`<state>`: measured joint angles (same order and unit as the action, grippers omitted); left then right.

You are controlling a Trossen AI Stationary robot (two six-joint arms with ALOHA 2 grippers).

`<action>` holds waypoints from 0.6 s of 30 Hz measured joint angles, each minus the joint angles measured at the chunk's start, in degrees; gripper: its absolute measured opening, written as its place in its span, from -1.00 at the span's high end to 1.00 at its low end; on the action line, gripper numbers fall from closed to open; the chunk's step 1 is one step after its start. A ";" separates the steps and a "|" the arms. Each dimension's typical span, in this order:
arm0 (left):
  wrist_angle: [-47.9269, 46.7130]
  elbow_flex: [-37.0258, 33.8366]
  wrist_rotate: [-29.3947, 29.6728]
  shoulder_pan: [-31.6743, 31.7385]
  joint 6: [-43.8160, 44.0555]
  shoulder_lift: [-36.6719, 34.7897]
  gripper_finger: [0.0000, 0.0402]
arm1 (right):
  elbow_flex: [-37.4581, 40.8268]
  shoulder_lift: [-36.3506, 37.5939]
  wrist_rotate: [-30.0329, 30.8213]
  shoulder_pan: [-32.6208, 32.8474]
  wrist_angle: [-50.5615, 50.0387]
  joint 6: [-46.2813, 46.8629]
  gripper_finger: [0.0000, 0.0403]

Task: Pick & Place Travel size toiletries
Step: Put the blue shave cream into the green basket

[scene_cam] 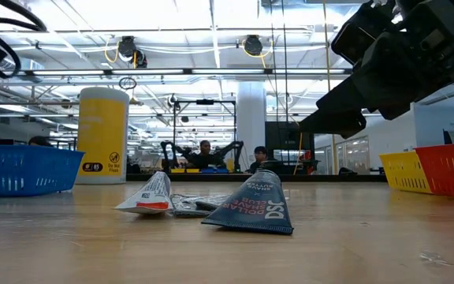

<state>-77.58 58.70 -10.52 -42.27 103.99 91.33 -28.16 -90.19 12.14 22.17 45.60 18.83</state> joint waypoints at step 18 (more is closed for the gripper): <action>2.25 2.99 19.58 4.79 -11.83 -6.02 -0.16 | 0.00 0.00 -0.15 0.04 0.00 -0.01 -0.27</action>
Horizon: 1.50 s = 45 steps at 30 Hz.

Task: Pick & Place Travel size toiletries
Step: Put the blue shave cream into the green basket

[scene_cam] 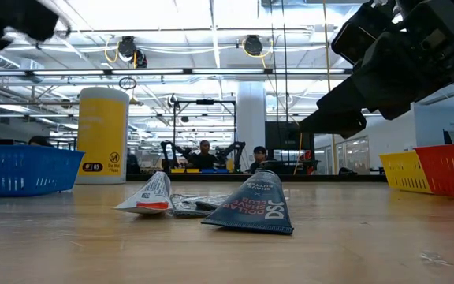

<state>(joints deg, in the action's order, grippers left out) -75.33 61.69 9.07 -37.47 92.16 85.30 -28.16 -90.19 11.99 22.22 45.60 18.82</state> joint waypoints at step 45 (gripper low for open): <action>70.62 15.04 33.92 6.40 -37.36 34.00 -0.17 | 0.00 0.04 10.38 10.56 -7.67 1.27 -0.27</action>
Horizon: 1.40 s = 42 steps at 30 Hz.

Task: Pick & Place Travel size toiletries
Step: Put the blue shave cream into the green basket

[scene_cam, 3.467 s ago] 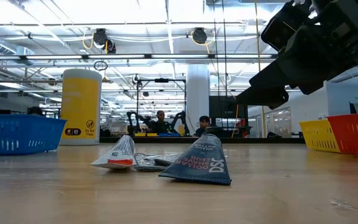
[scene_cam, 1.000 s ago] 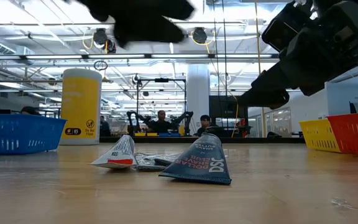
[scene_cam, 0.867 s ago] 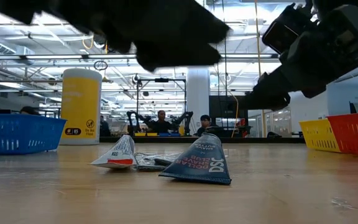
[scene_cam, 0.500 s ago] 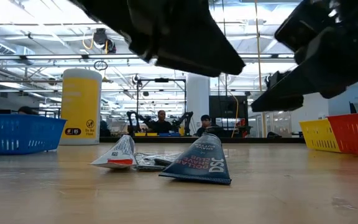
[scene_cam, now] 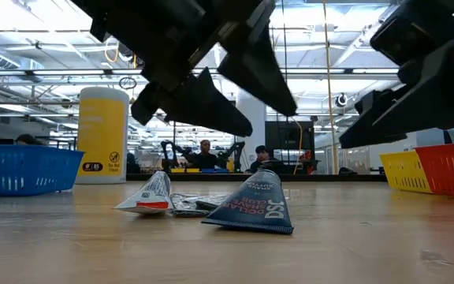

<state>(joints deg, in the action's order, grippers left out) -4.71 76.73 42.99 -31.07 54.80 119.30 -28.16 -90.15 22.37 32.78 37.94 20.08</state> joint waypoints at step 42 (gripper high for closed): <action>-7.46 3.21 -15.00 0.98 -12.28 -8.02 0.79 | 0.00 -0.02 0.07 0.17 1.86 -3.84 -0.27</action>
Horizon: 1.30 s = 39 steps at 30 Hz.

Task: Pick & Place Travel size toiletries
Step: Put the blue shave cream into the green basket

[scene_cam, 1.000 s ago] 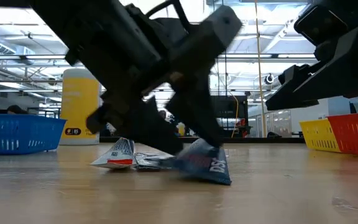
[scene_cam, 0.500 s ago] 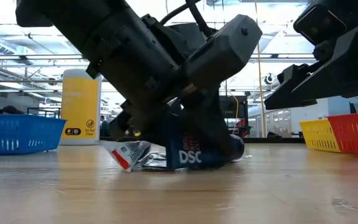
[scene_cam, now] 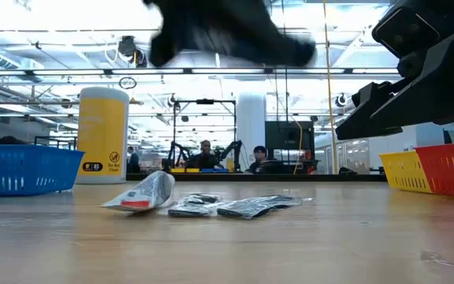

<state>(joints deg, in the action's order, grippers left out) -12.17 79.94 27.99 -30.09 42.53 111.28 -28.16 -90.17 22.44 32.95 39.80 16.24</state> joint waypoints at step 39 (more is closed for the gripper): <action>-64.05 -15.37 -19.92 -24.13 19.60 -16.44 0.70 | 0.00 -0.02 -0.02 0.15 -0.82 2.83 -0.27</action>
<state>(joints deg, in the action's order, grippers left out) -76.22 64.57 8.07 -54.23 62.12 94.85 -28.16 -90.19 22.41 33.10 38.98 19.07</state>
